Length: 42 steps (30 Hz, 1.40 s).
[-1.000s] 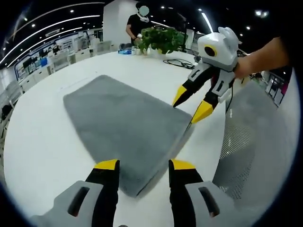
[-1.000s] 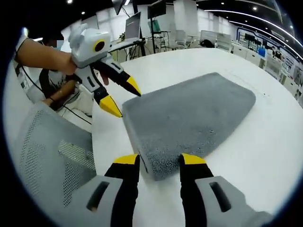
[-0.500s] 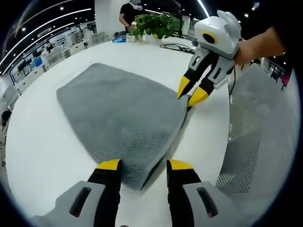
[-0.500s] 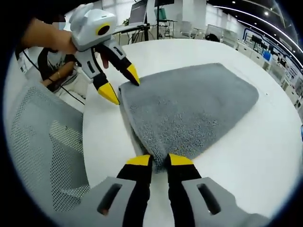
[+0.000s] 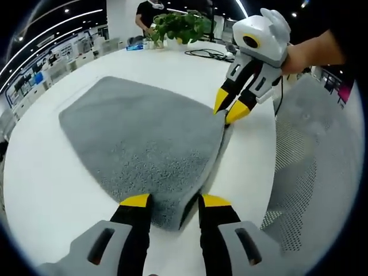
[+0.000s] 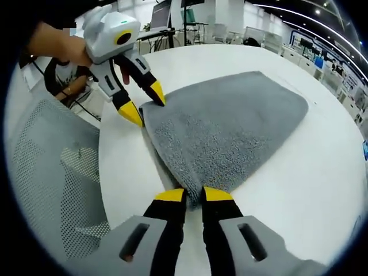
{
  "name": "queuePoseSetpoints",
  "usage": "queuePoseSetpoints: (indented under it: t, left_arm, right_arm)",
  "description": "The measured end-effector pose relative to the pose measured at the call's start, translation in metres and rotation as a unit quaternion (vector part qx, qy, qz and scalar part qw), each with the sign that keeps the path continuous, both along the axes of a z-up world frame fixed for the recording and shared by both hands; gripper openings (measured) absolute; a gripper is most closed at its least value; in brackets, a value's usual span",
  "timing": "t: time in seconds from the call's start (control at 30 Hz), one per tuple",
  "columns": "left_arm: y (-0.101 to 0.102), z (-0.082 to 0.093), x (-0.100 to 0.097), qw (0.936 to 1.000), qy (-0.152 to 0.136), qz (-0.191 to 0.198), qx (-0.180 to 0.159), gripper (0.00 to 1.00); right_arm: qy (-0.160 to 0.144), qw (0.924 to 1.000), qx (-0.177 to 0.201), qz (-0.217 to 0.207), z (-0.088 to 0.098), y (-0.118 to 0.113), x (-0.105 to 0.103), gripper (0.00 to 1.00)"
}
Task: Fold the towel on the table until its edges align and the towel forms a compact rectangular stack.
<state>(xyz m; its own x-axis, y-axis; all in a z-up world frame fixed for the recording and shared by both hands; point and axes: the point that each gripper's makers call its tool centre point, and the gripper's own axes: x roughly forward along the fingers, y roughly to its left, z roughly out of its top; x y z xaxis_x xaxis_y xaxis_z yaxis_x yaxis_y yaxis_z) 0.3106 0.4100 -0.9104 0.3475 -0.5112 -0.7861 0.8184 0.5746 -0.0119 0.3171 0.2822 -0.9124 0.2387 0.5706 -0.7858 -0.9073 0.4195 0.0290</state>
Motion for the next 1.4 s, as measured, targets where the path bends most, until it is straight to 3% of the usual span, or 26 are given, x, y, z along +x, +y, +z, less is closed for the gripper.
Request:
queuePoseSetpoints:
  t: [0.47,1.4]
  left_arm:
    - [-0.042,-0.001,0.001,0.9994,0.006,-0.033,-0.006,0.33]
    - [-0.106,-0.001,-0.016,0.9989,0.02,-0.041,-0.013,0.34]
  right_arm:
    - [0.003,0.9996,0.002,-0.027,-0.001,-0.042,-0.005,0.09]
    - [0.003,0.9986,0.018,-0.049,-0.003,-0.108,-0.019,0.09]
